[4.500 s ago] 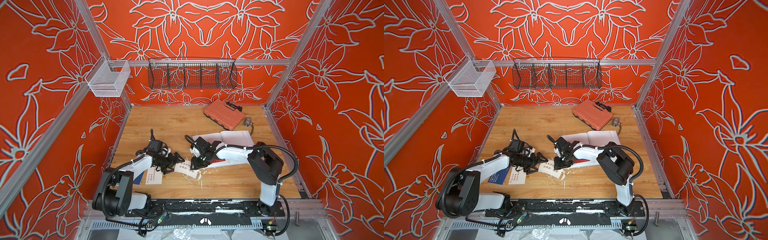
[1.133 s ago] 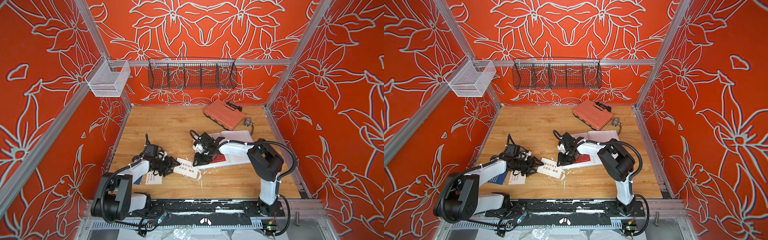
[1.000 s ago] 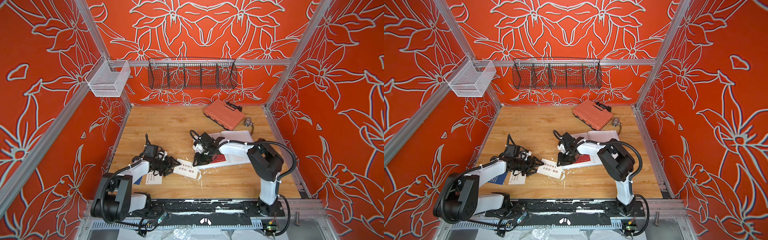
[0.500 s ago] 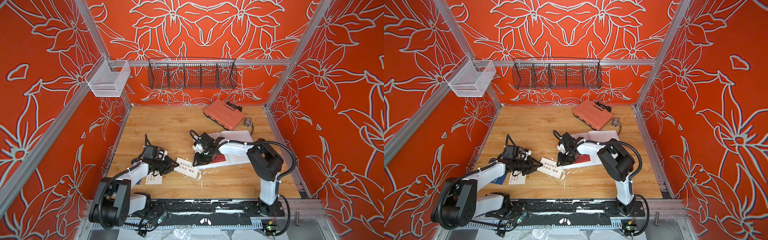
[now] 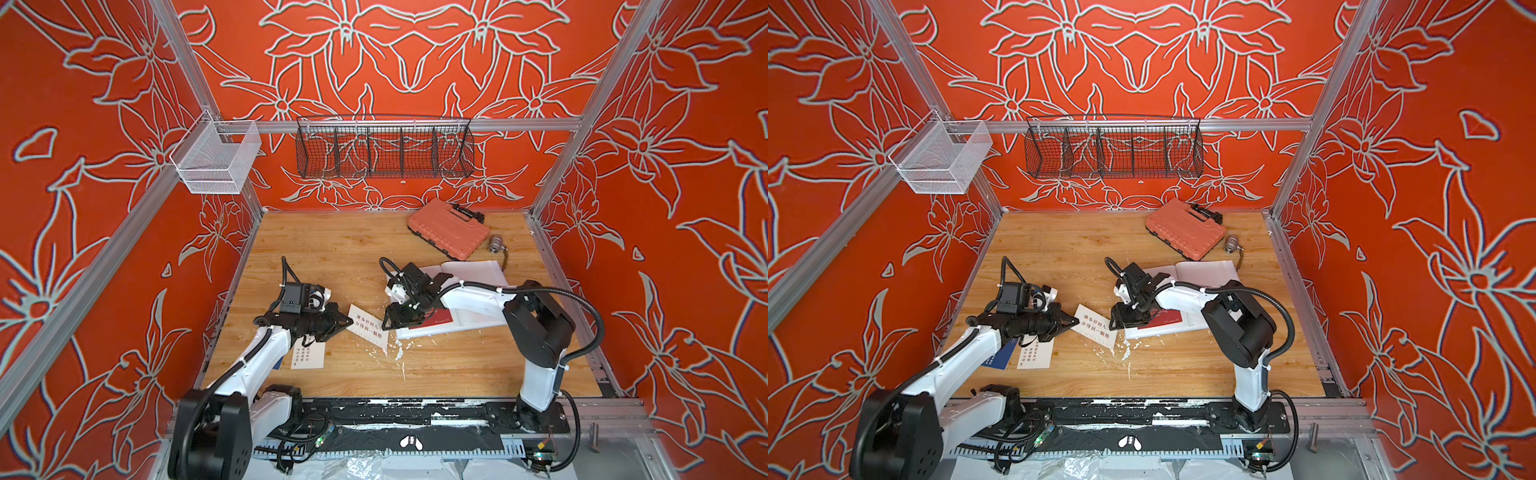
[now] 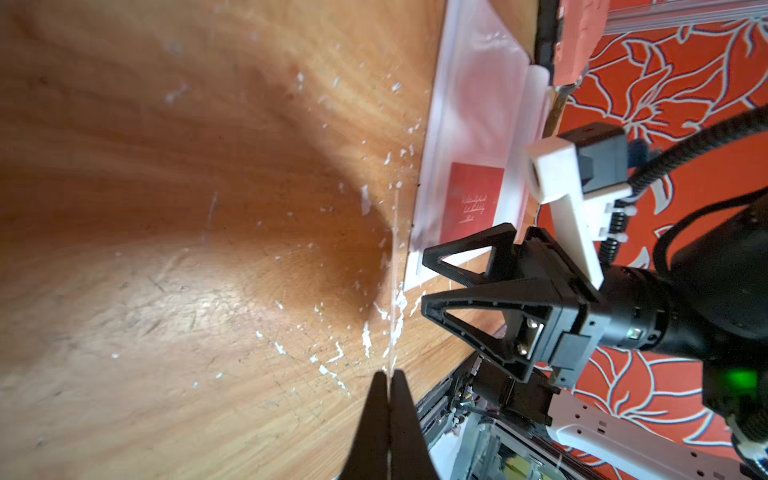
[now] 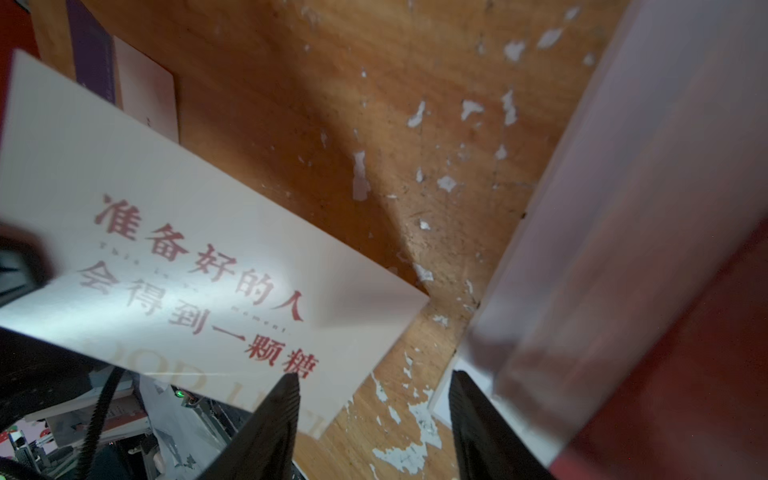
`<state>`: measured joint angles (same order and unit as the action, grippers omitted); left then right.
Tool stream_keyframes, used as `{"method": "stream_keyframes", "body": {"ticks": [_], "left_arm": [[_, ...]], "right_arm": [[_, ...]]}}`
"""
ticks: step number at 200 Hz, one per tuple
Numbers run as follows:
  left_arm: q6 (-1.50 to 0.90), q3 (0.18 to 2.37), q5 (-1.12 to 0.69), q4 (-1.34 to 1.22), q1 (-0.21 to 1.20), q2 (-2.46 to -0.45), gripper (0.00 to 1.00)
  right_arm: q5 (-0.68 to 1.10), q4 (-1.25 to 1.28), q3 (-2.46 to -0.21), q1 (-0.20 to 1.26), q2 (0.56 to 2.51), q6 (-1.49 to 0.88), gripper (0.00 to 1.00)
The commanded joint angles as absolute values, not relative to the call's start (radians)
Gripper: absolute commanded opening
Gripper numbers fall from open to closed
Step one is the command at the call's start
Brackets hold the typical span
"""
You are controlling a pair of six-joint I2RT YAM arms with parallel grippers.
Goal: Place the photos into the photo albums
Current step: Pick up the photo at the center of the board.
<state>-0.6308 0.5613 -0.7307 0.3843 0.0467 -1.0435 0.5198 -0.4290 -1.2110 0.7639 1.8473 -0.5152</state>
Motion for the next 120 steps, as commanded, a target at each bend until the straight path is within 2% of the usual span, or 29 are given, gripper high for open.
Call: {"method": "stream_keyframes", "body": {"ticks": [1, 54, 120], "left_arm": [[-0.627, 0.62, -0.676, 0.486, 0.035, -0.964, 0.0], [-0.755, 0.701, -0.729, 0.356, 0.035, -0.973, 0.0], [-0.856, 0.725, -0.783, 0.238, 0.038, -1.011, 0.0]], "right_arm": [[0.508, -0.408, -1.209, 0.736, 1.756, -0.551, 0.63], [0.668, -0.167, -1.103, 0.67, 1.629, -0.706, 0.66], [0.77, 0.049, -1.015, 0.646, 1.653, -0.861, 0.67]]}}
